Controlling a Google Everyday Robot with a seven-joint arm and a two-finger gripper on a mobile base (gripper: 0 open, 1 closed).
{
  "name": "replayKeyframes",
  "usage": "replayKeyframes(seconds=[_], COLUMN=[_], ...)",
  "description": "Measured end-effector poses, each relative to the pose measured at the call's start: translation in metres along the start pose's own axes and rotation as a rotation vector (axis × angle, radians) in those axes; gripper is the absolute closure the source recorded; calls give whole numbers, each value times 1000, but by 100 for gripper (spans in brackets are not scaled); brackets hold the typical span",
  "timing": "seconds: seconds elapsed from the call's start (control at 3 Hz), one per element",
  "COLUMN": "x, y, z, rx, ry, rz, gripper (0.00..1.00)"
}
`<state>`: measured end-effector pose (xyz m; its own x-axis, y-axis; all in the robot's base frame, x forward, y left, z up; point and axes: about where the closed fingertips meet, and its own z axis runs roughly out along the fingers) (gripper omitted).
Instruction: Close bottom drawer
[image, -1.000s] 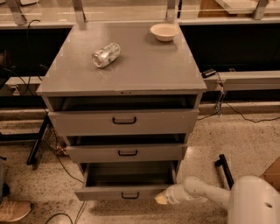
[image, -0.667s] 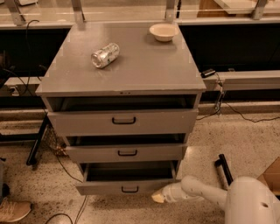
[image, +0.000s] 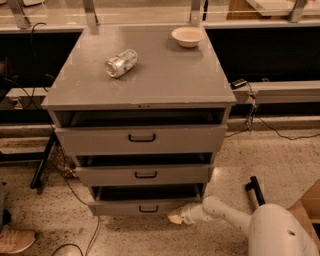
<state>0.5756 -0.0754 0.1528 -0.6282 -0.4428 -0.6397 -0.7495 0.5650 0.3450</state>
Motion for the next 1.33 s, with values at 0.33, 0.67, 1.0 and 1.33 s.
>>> replayKeyframes(seconds=[0.33, 0.67, 1.0, 1.33], x=[-27, -27, -28, -28], y=[-30, -31, -33, -33], z=[5, 5, 2, 2], rx=[23, 23, 33, 33], ry=[-58, -59, -73, -73], rz=[-34, -34, -36, -36], gripper=[100, 100, 100, 100])
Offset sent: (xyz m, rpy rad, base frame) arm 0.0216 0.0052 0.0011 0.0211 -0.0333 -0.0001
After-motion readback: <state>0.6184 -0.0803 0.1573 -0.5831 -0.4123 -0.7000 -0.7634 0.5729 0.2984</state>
